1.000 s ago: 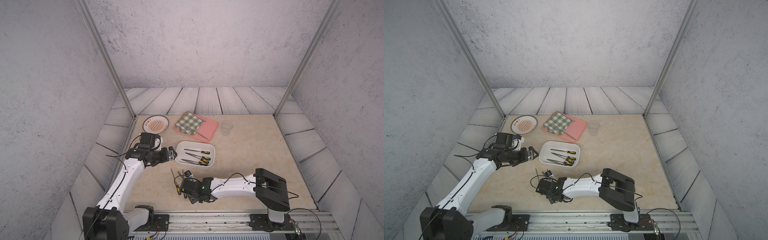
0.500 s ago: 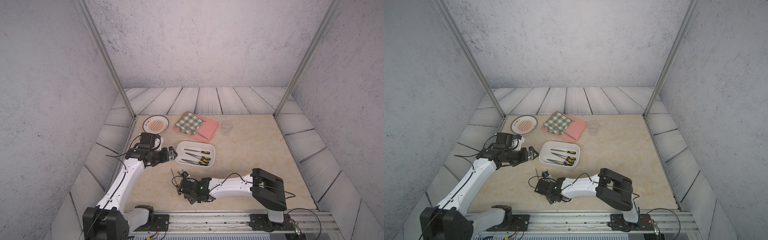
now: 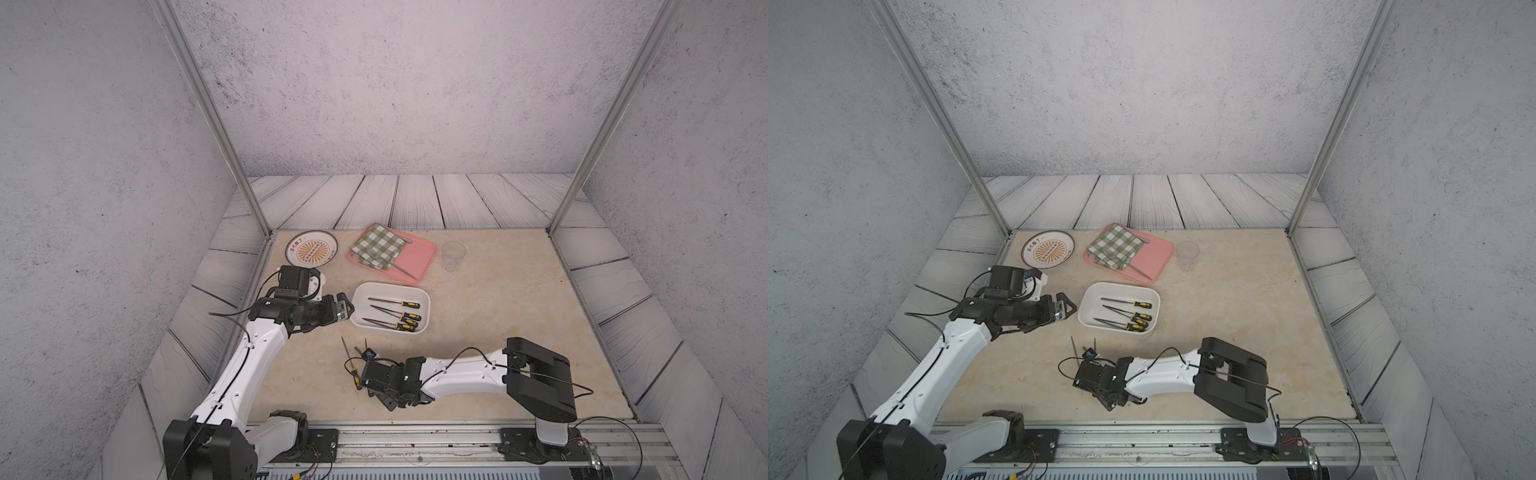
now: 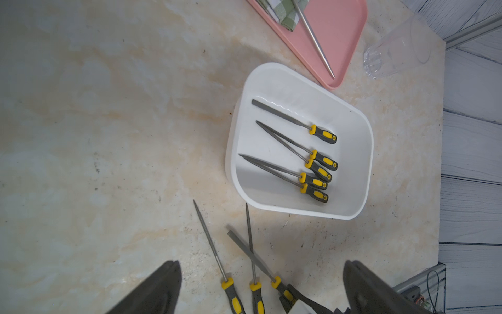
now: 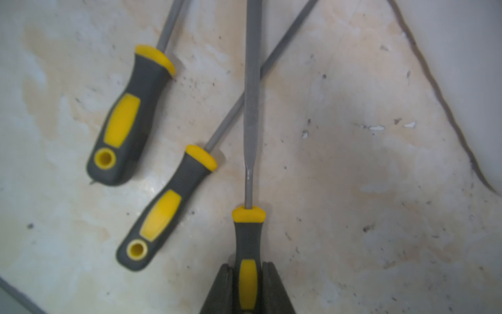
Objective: Put the file tool into the storage box
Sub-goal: Pick up the file tool from the center of the board.
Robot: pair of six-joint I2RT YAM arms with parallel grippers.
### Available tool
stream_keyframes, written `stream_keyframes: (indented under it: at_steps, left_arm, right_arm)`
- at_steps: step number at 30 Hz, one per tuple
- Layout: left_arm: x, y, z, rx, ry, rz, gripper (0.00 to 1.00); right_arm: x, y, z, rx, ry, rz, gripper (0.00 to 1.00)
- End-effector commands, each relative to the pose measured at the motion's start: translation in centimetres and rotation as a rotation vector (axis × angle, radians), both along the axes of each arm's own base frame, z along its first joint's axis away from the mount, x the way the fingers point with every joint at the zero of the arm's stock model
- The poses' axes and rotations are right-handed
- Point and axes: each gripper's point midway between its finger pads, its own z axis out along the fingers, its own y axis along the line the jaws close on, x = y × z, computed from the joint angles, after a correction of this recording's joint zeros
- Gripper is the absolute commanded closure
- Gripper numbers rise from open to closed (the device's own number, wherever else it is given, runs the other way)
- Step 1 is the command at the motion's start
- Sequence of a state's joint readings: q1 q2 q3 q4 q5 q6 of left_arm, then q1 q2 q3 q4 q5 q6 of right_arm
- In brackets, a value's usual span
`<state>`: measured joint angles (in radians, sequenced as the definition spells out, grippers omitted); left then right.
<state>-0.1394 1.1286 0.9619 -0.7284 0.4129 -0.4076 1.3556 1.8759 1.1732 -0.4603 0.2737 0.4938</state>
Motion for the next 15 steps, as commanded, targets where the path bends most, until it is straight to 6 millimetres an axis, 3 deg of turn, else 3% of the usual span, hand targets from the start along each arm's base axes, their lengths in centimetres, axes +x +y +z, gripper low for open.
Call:
stream_keyframes:
  at_steps: [1,7,15]
  left_arm:
    - [-0.1,0.2,1.1,-0.004,-0.046,0.002,0.02]
    - [-0.2,1.0,2.3,0.015,-0.120,0.031,0.02]
    - [-0.5,2.6,3.8,0.014,-0.194,0.111,0.02]
  right_arm:
    - [0.7,-0.7,3.1,-0.001,-0.074,0.072,0.86]
    - [1.6,-0.6,7.8,0.033,-0.166,0.131,0.89]
    - [3.7,-2.3,11.4,0.066,-0.186,0.213,0.91]
